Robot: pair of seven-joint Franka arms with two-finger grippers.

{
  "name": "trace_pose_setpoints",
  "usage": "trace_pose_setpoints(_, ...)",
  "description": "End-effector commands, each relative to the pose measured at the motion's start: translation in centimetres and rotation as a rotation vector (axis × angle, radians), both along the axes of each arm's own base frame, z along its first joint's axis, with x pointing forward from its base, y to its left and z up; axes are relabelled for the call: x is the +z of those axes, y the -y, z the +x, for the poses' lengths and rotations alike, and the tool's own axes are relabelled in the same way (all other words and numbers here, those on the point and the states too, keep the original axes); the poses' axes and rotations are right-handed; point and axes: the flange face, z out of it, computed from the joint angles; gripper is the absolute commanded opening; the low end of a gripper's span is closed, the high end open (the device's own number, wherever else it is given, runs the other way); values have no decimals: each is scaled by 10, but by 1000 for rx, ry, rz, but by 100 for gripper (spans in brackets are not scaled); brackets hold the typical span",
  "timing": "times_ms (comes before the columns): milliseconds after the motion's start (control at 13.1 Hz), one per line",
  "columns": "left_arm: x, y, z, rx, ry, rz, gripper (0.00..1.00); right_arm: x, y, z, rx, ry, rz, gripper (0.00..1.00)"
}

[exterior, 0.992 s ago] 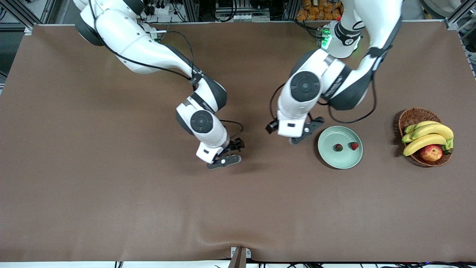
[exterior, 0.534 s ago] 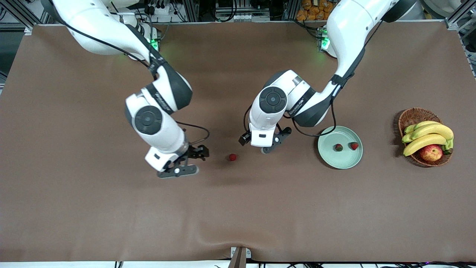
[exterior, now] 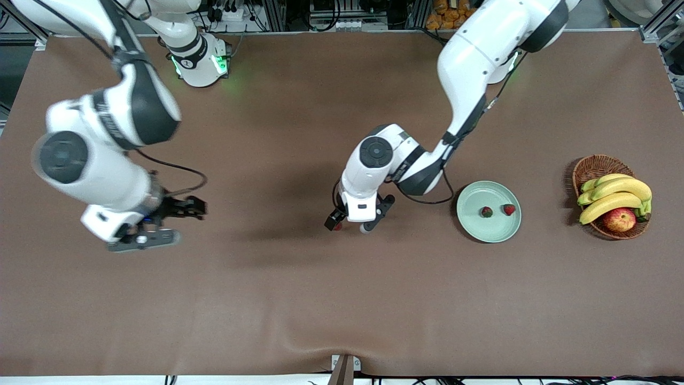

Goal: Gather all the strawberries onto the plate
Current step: 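Carry the last strawberry toward the middle while the left gripper approaches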

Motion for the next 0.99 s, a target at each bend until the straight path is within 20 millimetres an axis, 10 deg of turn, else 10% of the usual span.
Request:
trace_pose_setpoints(0,-15,12,5,10,44,17,100,33,49,-24,-30,-31,-9,100)
trace_pose_setpoints(534,-52,15,1,-6,65,-15,89,114,141,-68,-79,-18,-3,100)
trace_pose_setpoints(916,-63,14,-3,-10,52,-5,32,138,161,-91,-170,-27,41,100)
